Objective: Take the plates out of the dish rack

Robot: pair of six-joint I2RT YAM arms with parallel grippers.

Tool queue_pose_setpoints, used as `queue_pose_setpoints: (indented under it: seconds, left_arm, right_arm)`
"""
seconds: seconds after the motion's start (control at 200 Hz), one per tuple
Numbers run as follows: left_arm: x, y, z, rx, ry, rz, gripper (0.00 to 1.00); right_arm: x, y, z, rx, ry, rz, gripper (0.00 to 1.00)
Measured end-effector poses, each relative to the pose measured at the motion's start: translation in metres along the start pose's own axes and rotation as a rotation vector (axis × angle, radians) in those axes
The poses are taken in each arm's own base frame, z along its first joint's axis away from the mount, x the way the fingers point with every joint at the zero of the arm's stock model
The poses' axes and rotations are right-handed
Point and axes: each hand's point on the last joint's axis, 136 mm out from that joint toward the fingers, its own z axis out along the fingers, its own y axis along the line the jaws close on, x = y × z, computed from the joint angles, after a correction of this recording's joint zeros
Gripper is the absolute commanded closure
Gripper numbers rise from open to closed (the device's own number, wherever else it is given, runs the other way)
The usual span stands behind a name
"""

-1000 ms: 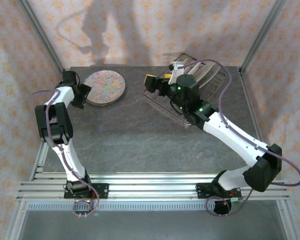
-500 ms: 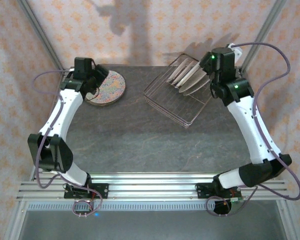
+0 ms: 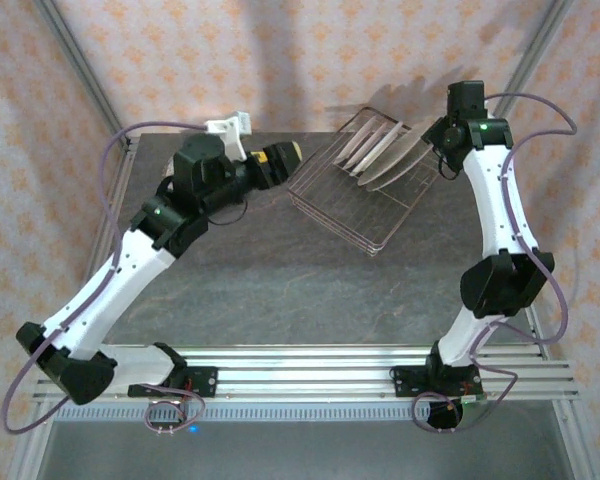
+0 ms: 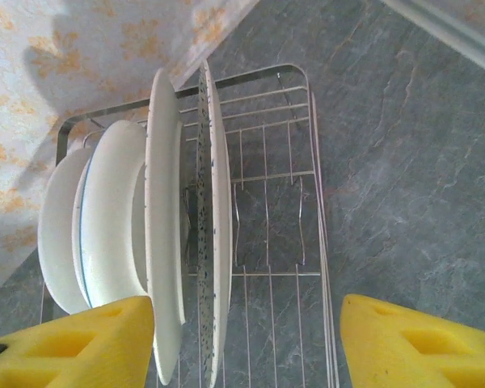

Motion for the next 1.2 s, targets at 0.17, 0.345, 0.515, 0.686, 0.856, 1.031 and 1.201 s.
queue_pose_setpoints:
  seconds: [0.17,0.345,0.515,0.686,0.856,1.031,1.201]
  left_arm:
    - [0.016,-0.031,-0.015,0.074,0.003,0.102,0.19]
    - [0.017,-0.040,-0.021,0.074,-0.021,0.169,0.18]
    - [0.014,-0.037,-0.021,0.053,-0.037,0.188,0.18]
    - [0.013,-0.036,-0.021,0.045,-0.043,0.191,0.18]
    - [0.013,-0.036,-0.021,0.044,-0.042,0.199,0.18]
    - [0.013,-0.035,-0.021,0.041,-0.045,0.205,0.18]
    - [0.012,-0.035,-0.021,0.038,-0.046,0.205,0.18]
  right_arm:
    - [-0.002,0.001,0.022,-0.020,0.065,0.014,0.43]
    - [-0.006,0.006,0.041,-0.032,0.100,0.013,0.49]
    - [-0.003,0.012,0.054,-0.042,0.130,0.002,0.56]
    - [-0.002,0.014,0.063,-0.039,0.146,0.000,0.62]
    - [0.003,0.012,0.067,-0.029,0.166,0.000,0.67]
    - [0.008,0.014,0.077,-0.035,0.195,-0.002,0.69]
    - [0.009,0.013,0.080,-0.040,0.207,0.003,0.72]
